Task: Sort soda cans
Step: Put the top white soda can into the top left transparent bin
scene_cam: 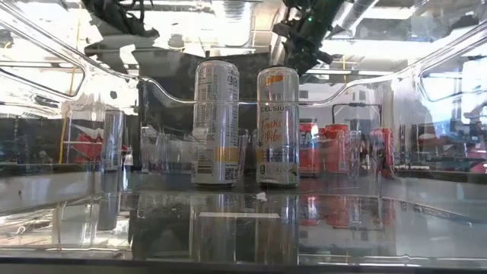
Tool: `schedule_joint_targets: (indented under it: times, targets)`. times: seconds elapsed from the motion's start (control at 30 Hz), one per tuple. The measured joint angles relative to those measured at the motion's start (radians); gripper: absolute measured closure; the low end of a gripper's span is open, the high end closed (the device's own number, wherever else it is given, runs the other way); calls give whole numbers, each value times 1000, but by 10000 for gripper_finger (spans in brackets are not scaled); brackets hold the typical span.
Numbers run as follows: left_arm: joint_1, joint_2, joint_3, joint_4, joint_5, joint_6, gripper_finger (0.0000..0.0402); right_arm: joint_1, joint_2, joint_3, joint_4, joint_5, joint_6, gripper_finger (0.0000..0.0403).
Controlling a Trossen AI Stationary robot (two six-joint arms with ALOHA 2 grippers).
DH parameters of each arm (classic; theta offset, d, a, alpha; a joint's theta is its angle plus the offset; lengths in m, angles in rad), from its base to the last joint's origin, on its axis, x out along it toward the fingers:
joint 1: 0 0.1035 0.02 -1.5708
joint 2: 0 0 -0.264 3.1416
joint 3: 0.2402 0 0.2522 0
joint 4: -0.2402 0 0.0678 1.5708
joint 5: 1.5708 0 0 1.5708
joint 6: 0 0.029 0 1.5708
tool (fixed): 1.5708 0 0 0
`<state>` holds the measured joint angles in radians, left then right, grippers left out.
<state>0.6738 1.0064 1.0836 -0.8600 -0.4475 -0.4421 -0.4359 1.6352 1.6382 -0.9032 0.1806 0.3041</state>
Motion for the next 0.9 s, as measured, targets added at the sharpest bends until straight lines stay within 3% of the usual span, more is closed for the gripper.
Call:
schedule_joint_targets:
  times: [0.23, 0.37, 0.9]
  targets:
    - [235, 111, 0, -117, 96, -35, 11, 18, 0, 0, -35, -28, -6, 165]
    - [239, 160, 3, -105, 79, 10, 3, 16, 0, 0, -35, -29, -7, 149]
    - [236, 221, 2, -42, -54, -159, 3, 3, 0, 0, -76, -33, -23, 147]
